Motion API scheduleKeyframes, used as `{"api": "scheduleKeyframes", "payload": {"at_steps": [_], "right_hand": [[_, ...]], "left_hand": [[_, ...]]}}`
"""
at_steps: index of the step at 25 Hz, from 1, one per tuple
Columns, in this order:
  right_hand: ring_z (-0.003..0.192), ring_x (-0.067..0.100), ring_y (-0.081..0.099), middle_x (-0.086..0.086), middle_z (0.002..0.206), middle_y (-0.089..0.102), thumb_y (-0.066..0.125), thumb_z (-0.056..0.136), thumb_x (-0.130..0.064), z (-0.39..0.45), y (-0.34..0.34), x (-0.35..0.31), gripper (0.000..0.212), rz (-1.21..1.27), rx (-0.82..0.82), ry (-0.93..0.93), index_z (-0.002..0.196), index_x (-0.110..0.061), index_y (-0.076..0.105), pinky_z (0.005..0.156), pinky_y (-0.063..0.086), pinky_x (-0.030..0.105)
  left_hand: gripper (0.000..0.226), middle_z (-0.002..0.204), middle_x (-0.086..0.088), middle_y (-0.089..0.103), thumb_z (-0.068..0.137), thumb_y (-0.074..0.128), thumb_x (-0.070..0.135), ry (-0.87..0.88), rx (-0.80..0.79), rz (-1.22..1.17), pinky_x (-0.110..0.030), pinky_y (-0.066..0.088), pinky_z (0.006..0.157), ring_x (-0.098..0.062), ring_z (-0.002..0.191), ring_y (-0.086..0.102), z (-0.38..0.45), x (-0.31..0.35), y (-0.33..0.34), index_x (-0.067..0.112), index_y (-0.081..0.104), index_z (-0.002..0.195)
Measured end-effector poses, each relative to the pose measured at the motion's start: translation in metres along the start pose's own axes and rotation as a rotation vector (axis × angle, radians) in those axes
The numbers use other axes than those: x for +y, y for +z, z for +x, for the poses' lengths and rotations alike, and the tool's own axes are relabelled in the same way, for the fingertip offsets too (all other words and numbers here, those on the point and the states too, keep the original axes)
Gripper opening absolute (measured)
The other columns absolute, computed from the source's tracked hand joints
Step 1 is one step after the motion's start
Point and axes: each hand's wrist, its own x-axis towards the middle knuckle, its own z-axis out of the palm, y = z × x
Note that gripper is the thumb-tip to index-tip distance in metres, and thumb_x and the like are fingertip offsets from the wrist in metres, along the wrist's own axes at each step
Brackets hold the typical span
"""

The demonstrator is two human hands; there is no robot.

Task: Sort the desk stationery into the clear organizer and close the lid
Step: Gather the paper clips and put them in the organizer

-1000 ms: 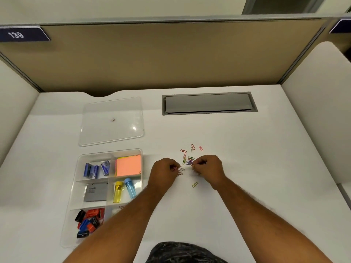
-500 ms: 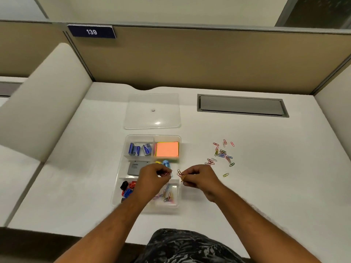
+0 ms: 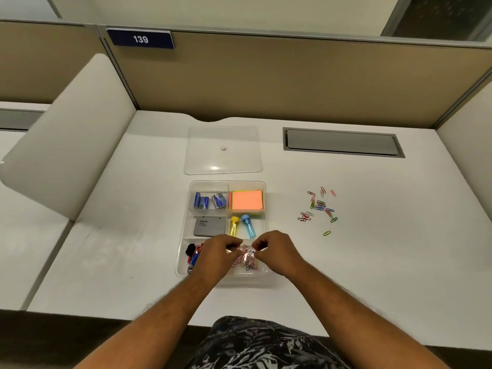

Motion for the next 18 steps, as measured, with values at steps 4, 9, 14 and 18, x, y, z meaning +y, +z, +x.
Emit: {"api": "scheduleKeyframes", "payload": {"at_steps": [4,9,14,18], "right_hand": [[0.094,0.009,0.07,-0.003,0.106,0.078,0.077,0.087,-0.014,-0.005,-0.004,0.01,0.022,0.001,0.046,-0.01,0.108,-0.019,0.081,0.091,0.057,0.025],[0.088,0.002,0.071,-0.011,0.098,0.078,0.079,0.085,-0.016,-0.01,-0.03,0.033,0.019,0.137,0.141,0.013,0.102,-0.023,0.081,0.085,0.056,0.019],[0.088,0.004,0.071,-0.01,0.096,0.076,0.073,0.083,-0.007,-0.002,-0.066,0.08,0.024,0.169,0.264,0.115,0.102,-0.02,0.08,0.085,0.055,0.021],[0.086,0.006,0.068,-0.009,0.094,0.074,0.071,0.083,-0.003,0.007,-0.095,0.122,0.026,0.104,0.294,0.177,0.102,-0.018,0.079,0.085,0.053,0.019]], "left_hand": [[0.024,0.107,0.007,0.076,0.089,0.077,0.023,0.008,0.006,0.008,-0.015,0.049,0.089,-0.004,0.091,0.067,0.005,0.001,0.004,0.021,0.077,0.113],[0.017,0.1,0.014,0.074,0.089,0.077,0.022,0.074,-0.059,-0.037,-0.017,0.053,0.088,0.0,0.09,0.066,0.012,0.023,0.019,0.025,0.078,0.105],[0.028,0.105,0.014,0.071,0.087,0.075,0.011,0.172,-0.125,-0.063,-0.012,0.053,0.086,0.0,0.096,0.065,0.029,0.061,0.056,0.025,0.075,0.112],[0.038,0.109,0.014,0.07,0.09,0.069,0.008,0.245,-0.172,0.025,-0.019,0.054,0.089,-0.005,0.094,0.066,0.05,0.092,0.091,0.028,0.07,0.122]]}}
